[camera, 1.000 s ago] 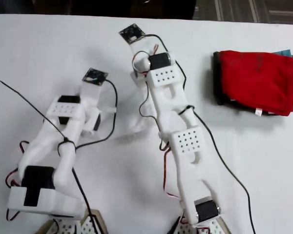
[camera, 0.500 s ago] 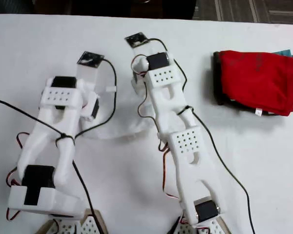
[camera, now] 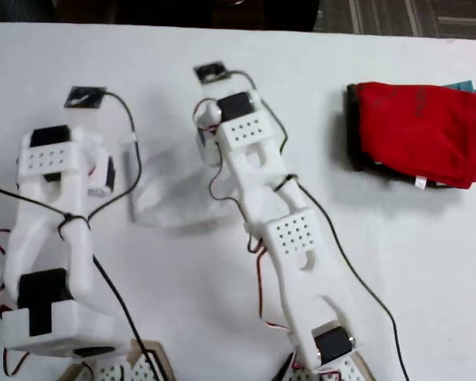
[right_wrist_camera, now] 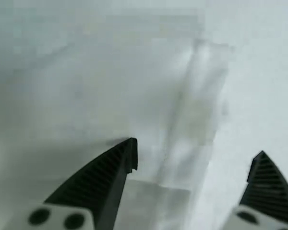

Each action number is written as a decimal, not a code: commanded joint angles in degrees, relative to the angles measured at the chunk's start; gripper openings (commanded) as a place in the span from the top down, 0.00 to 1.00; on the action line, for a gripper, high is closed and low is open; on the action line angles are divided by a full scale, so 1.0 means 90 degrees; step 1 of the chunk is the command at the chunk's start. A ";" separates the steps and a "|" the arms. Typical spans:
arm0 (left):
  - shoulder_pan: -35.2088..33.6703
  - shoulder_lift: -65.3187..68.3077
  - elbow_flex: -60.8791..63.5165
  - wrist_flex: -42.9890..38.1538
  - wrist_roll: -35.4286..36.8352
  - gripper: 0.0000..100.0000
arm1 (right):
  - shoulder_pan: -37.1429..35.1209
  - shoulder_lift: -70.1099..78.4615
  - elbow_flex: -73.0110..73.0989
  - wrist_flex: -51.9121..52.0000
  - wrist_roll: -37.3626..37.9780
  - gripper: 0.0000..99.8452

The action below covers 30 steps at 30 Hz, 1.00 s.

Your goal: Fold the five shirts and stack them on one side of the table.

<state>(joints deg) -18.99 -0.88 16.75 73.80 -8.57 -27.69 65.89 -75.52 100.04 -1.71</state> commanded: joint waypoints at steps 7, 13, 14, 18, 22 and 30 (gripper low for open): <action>-0.0078 -0.0029 -0.0298 -0.0049 -0.0020 0.94 | -0.0073 -0.0601 0.1074 0.0112 -0.0010 0.64; -0.0107 -0.0029 -0.0288 -0.0029 -0.0010 0.94 | -0.0151 -0.0386 0.1074 0.0112 0.0010 0.64; -0.0107 -0.0029 -0.0278 -0.0020 -0.0010 0.94 | -0.0181 -0.0308 0.1074 0.0103 0.0029 0.64; -0.0107 -0.0039 -0.0298 0.0098 -0.0010 0.94 | -0.0366 0.0054 0.1026 0.0103 0.0781 0.69; -0.0107 -0.0039 -0.0298 0.0098 -0.0010 0.94 | -0.0523 0.0230 0.1016 0.0103 0.1358 0.77; -0.0107 -0.0039 -0.0298 0.0098 -0.0010 0.94 | -0.0542 0.0249 0.1016 0.0103 0.2149 0.91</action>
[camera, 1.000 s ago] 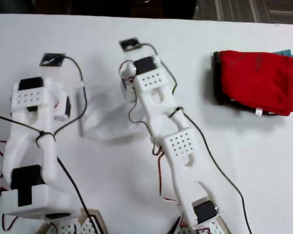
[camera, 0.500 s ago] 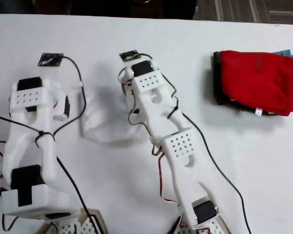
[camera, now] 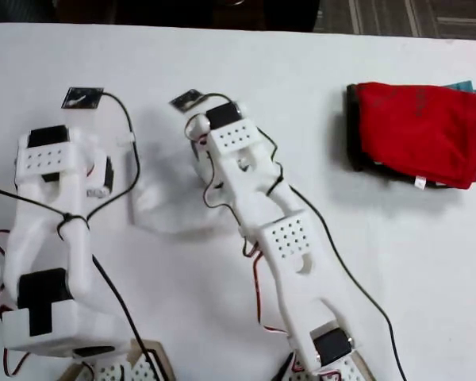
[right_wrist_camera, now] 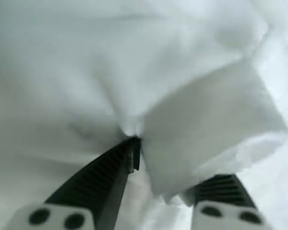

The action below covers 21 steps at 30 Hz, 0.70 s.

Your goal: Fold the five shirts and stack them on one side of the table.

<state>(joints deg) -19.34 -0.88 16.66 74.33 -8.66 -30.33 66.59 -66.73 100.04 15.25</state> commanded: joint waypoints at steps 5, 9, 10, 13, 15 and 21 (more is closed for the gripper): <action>-0.0068 -0.0039 -0.0288 0.0039 0.0000 0.94 | -0.0024 0.0112 -0.0293 0.0112 0.0283 0.98; -0.0068 -0.0039 -0.0288 0.0020 0.0000 0.94 | 0.0435 -0.0151 -0.0947 0.0142 0.0283 0.98; -0.0068 -0.0039 -0.0288 0.0000 0.0000 0.94 | 0.0562 -0.0327 -0.1006 0.0142 0.0283 0.98; -0.0068 -0.0039 -0.0288 -0.0010 0.0000 0.94 | 0.0952 -0.1089 -0.0889 0.0151 0.0283 0.98; -0.0068 -0.0039 -0.0288 -0.0088 0.0000 0.94 | 0.1197 -0.1695 -0.0508 0.0151 0.0283 0.98; -0.0059 -0.0029 -0.0288 -0.0147 0.0020 0.94 | 0.1792 -0.3668 0.1700 0.0142 0.0293 0.98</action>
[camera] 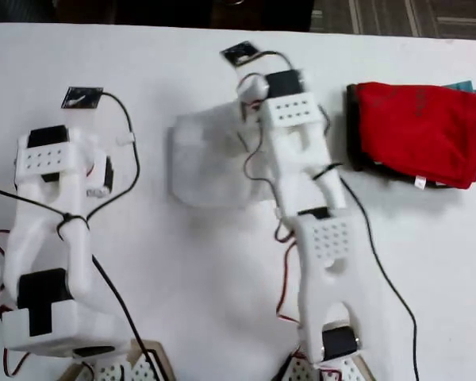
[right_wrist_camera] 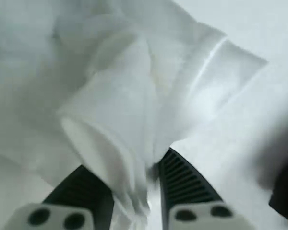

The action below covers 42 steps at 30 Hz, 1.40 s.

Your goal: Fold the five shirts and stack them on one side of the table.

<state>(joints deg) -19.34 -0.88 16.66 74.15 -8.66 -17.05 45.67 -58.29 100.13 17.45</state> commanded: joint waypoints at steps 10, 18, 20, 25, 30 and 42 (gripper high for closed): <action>-0.0039 -0.0029 -0.0288 -0.0215 0.0029 0.94 | 0.2027 -0.2652 0.0928 0.0132 0.0625 0.98; -0.0029 -0.0020 -0.0288 -0.0225 0.0029 0.94 | 0.3209 -0.2632 0.0918 0.0122 0.1377 0.98; -0.0029 -0.0020 -0.0288 -0.0225 0.0029 0.94 | 0.3463 -0.2623 0.0918 0.0103 0.1621 0.98; -0.0020 -0.0010 -0.0288 -0.0225 0.0039 0.94 | 0.4059 -0.2613 0.0772 -0.0269 0.2081 0.98; -0.0020 0.0000 -0.0288 -0.0225 0.0039 0.94 | 0.4459 -0.2164 0.0274 -0.0816 0.2256 0.98; -0.0020 0.0000 -0.0230 -0.0225 0.0039 0.94 | 0.4889 0.0357 -0.1700 -0.1880 0.2286 0.98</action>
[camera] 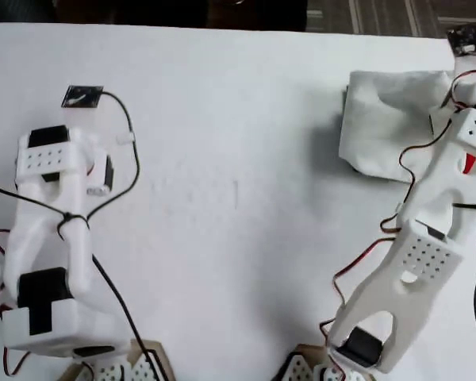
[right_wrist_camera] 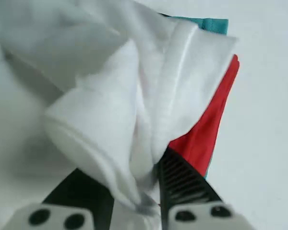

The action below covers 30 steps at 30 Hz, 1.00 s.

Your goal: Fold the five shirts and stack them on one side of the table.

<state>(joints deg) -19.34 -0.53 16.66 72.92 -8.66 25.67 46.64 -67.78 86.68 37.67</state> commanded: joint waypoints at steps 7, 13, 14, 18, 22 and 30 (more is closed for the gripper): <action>-0.0020 -0.0029 -0.0220 -0.0088 0.0039 0.94 | 0.0230 0.0855 -0.1260 -0.0825 0.0039 0.98; -0.0020 -0.0029 -0.0220 -0.0166 0.0039 0.94 | 0.0337 0.0679 -0.1309 -0.0825 0.0039 0.98; -0.0020 -0.0029 -0.0220 -0.0176 0.0039 0.94 | 0.0337 0.0611 -0.1309 -0.0825 0.0039 0.98; -0.0020 -0.0029 -0.0220 -0.0176 0.0039 0.94 | 0.0298 0.0249 -0.1309 -0.0806 0.0049 0.98; -0.0020 -0.0029 -0.0220 -0.0176 0.0039 0.94 | 0.0220 -0.0122 -0.1299 -0.0806 0.0049 0.98; -0.0020 -0.0029 -0.0220 -0.0176 0.0039 0.94 | 0.0181 -0.0591 -0.1241 -0.0806 0.0068 0.98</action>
<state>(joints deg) -19.34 -0.53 16.66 72.04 -8.66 27.69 47.25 -76.84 80.62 37.76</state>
